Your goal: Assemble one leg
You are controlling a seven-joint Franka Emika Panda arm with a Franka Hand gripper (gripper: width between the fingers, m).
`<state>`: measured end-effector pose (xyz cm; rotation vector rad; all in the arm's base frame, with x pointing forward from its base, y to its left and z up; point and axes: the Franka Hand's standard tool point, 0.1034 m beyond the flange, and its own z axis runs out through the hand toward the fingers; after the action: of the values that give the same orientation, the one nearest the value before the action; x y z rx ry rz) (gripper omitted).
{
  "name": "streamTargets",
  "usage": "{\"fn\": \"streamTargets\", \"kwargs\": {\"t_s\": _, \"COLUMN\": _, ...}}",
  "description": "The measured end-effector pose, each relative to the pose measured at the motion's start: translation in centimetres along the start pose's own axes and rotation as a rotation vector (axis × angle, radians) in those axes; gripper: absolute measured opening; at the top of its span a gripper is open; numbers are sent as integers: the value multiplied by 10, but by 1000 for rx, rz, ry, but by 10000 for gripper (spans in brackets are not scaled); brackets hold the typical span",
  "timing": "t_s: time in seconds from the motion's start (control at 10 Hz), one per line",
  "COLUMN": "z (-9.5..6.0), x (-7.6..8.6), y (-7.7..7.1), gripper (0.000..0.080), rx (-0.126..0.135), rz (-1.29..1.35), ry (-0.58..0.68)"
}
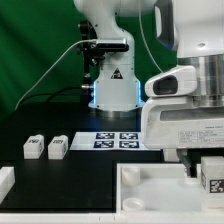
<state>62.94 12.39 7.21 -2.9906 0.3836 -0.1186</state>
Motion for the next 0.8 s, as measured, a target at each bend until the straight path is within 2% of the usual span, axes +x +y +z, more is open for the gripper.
{"fn": "streamTargets", "kwargs": {"t_s": 0.2, "z": 1, "x": -2, "y": -1, "gripper": 305, "rx": 10, "rz": 193, "ry": -8}}
{"fn": "streamTargets", "kwargs": {"t_s": 0.4, "z": 1, "x": -1, "y": 2, "gripper": 299, "rx": 14, "rz": 433, "ry": -12}}
{"fn": "streamTargets", "kwargs": {"t_s": 0.6, "z": -2, "x": 1, "y": 2, "gripper": 299, "rx": 29, "rz": 911, "ry": -22}}
{"fn": "streamTargets", "kwargs": {"t_s": 0.8, "z": 1, "x": 1, "y": 0, "gripper": 296, "rx": 74, "rz": 1342, "ry": -66}}
